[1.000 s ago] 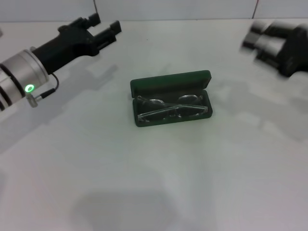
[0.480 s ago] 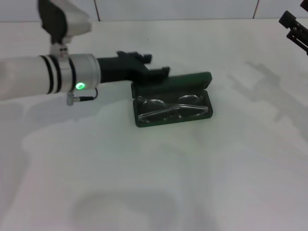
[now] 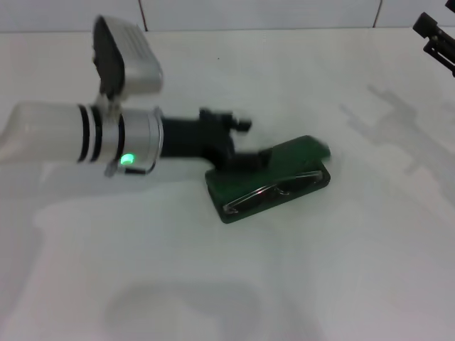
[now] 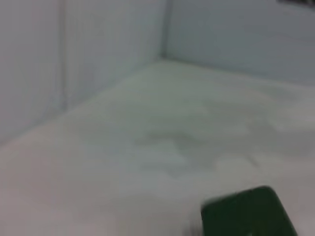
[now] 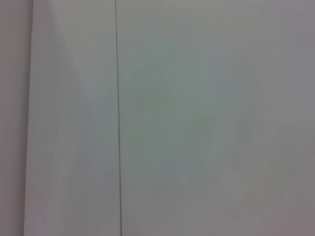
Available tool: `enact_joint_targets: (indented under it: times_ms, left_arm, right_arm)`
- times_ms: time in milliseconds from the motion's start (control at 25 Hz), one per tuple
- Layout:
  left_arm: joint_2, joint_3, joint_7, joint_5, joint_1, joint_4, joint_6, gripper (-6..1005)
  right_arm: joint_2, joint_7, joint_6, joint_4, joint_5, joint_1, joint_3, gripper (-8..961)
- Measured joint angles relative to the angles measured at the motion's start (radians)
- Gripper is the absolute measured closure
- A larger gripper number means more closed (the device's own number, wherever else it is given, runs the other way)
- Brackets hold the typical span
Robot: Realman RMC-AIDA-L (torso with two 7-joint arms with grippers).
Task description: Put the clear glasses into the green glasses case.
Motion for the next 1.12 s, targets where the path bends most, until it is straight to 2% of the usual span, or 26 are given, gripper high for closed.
enact_joint_targets:
  times_ms: [320,440,520,560,640,760,880,1000,1120]
  left_arm:
    - [-0.003,0.000,0.115,0.047,0.018,0.032,-0.008,292]
    - [-0.001,-0.001,0.135,-0.040,0.033,0.026,0.007,292]
    - [0.008,-0.001,0.184,-0.180,0.067,0.022,0.083,291]
    - [0.008,-0.001,0.184,-0.180,0.067,0.022,0.083,291]
    - [0.024,-0.001,0.232,-0.309,0.108,0.020,0.204,291]
    - [0.055,-0.001,0.278,-0.402,0.157,0.017,0.361,292]
    - [0.094,0.000,0.310,-0.378,0.188,0.007,0.509,292]
    - [0.119,0.001,0.336,-0.332,0.213,-0.004,0.627,292]
    - [0.122,0.001,0.359,-0.283,0.223,-0.028,0.694,292]
  right_arm:
    - [0.002,-0.003,0.043,-0.002,-0.001,0.021,-0.004,250]
    - [0.001,-0.004,0.048,-0.004,-0.006,0.028,-0.014,250]
    - [0.000,-0.004,0.051,-0.006,-0.007,0.032,-0.038,250]
    - [-0.002,-0.004,0.054,-0.010,-0.007,0.033,-0.064,250]
    - [-0.004,-0.003,0.057,-0.022,-0.007,0.038,-0.126,250]
    - [-0.017,0.022,0.055,-0.060,-0.014,0.045,-0.277,249]
    - [-0.050,0.118,0.017,-0.140,-0.054,0.056,-0.469,249]
    - [-0.068,0.150,-0.059,-0.166,-0.101,0.082,-0.524,249]
    - [-0.073,0.150,-0.136,-0.170,-0.136,0.105,-0.527,249]
